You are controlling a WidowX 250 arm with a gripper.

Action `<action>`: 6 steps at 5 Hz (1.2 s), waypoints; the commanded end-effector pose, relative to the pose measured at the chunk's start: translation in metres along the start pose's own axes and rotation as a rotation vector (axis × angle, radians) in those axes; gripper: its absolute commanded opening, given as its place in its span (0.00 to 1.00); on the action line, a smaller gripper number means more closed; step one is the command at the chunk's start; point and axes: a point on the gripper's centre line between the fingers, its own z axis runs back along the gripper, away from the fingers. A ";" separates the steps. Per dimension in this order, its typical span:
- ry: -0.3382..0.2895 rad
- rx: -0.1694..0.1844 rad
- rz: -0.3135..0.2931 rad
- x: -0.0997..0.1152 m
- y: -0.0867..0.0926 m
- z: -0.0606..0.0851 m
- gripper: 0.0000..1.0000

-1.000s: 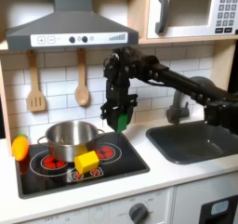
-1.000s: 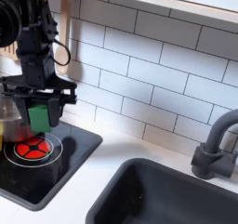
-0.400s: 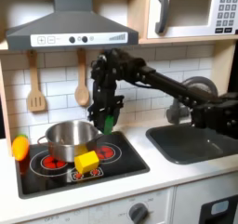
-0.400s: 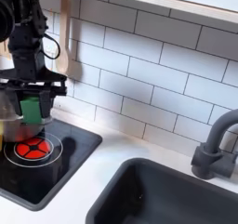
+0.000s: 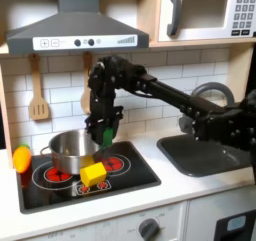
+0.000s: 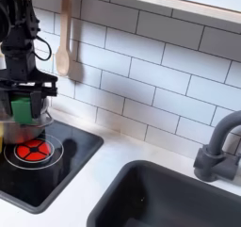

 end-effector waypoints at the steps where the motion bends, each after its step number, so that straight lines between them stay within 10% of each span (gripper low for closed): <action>1: -0.010 -0.007 0.021 0.009 0.003 0.008 0.00; 6: 0.031 0.051 0.072 0.031 0.031 -0.020 0.00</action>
